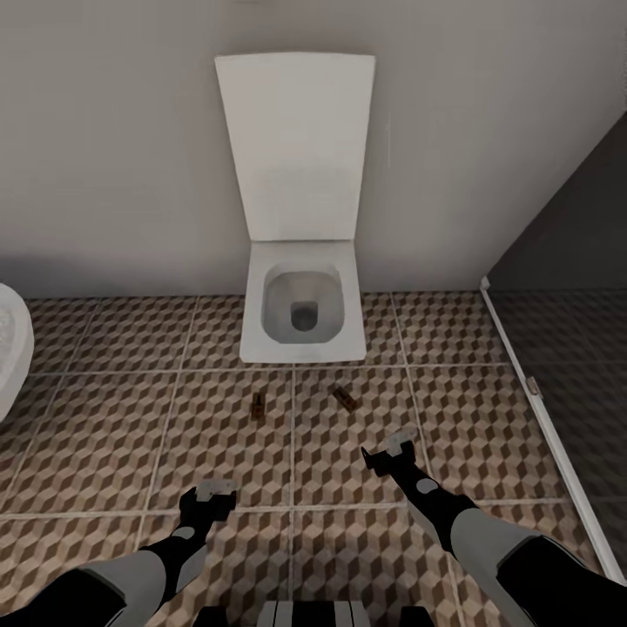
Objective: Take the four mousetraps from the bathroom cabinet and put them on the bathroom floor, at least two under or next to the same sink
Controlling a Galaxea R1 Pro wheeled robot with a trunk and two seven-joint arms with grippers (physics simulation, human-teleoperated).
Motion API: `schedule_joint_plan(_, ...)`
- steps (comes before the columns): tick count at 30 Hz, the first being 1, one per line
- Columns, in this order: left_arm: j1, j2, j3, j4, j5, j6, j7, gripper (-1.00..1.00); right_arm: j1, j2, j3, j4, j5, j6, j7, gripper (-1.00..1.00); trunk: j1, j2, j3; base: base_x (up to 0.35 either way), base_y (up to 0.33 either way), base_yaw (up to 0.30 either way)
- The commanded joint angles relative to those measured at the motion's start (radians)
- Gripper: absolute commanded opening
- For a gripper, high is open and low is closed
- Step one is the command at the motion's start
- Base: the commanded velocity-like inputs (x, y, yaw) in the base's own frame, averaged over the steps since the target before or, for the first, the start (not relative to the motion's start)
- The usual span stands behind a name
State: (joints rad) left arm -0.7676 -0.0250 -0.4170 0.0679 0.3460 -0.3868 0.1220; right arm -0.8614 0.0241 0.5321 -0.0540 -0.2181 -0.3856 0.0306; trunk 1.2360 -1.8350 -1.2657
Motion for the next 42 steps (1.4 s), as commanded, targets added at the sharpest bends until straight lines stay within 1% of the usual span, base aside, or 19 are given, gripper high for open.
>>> schedule_joint_plan(1, -0.001, -0.001, -0.008, 0.004, 0.005, -0.006, 0.002, 1.0, -0.001, 0.0, 0.006, 0.002, -0.011, -0.004, 0.003, 1.0, -0.004, 0.007, 0.004, 0.0, 0.0, 0.0)
schedule_joint_plan(35, 0.012, -0.004, -0.008, 0.004, 0.005, -0.006, 0.002, 1.0, -0.001, 0.0, 0.006, 0.002, -0.011, -0.005, 0.003, 1.0, -0.134, 0.245, 0.166, 0.0, 0.0, 0.0)
schedule_joint_plan(42, 0.02, -0.004, -0.008, 0.004, 0.005, -0.006, 0.002, 1.0, 0.012, -0.002, 0.006, 0.002, -0.011, -0.006, 0.003, 1.0, -0.161, 0.294, 0.199, 0.0, 0.0, 0.0)
